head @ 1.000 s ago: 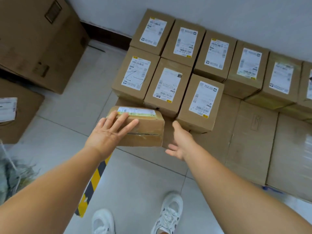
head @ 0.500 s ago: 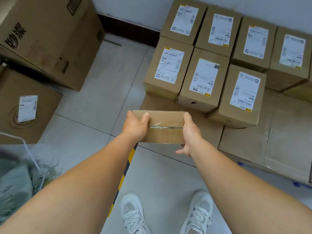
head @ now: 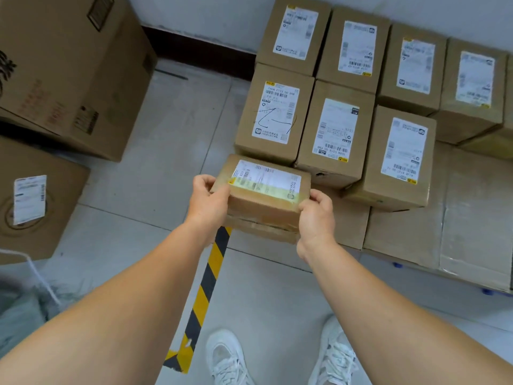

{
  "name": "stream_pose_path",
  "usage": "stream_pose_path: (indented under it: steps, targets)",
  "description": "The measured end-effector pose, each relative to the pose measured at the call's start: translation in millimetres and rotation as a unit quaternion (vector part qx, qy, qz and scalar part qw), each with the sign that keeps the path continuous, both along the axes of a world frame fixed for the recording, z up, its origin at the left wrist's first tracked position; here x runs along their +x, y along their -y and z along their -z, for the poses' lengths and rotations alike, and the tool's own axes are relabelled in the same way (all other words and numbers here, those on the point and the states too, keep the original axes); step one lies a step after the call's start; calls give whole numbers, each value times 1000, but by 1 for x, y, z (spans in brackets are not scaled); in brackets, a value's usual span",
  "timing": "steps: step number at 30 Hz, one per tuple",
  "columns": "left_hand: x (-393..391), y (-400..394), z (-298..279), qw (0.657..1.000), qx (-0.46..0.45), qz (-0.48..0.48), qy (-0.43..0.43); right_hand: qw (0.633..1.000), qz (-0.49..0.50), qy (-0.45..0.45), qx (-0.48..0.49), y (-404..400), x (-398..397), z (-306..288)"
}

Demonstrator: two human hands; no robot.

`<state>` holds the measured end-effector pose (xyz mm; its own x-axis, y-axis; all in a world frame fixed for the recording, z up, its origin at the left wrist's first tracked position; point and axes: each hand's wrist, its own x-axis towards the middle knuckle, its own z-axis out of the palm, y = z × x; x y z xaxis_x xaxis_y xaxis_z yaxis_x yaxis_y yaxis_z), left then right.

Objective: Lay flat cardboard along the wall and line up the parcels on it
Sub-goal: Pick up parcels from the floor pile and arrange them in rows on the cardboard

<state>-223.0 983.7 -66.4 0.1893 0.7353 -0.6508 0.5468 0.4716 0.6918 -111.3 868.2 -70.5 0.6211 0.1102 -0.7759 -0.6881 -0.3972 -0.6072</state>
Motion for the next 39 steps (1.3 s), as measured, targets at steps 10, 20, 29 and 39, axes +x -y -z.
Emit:
stream_pose_path:
  steps: [10, 20, 29, 39]
  targets:
    - [8, 7, 23, 996, 10, 87, -31, 997, -50, 15, -49, 0, 1, 22]
    - [21, 2, 34, 990, 30, 118, -75, 998, -64, -3, -30, -6, 19, 28]
    - [85, 66, -4, 916, 196, 310, -161, 995, 53, -60, -64, 39, 72, -4]
    - [184, 128, 2, 796, 196, 559, -122, 991, 125, -36, -12, 97, 162, 3]
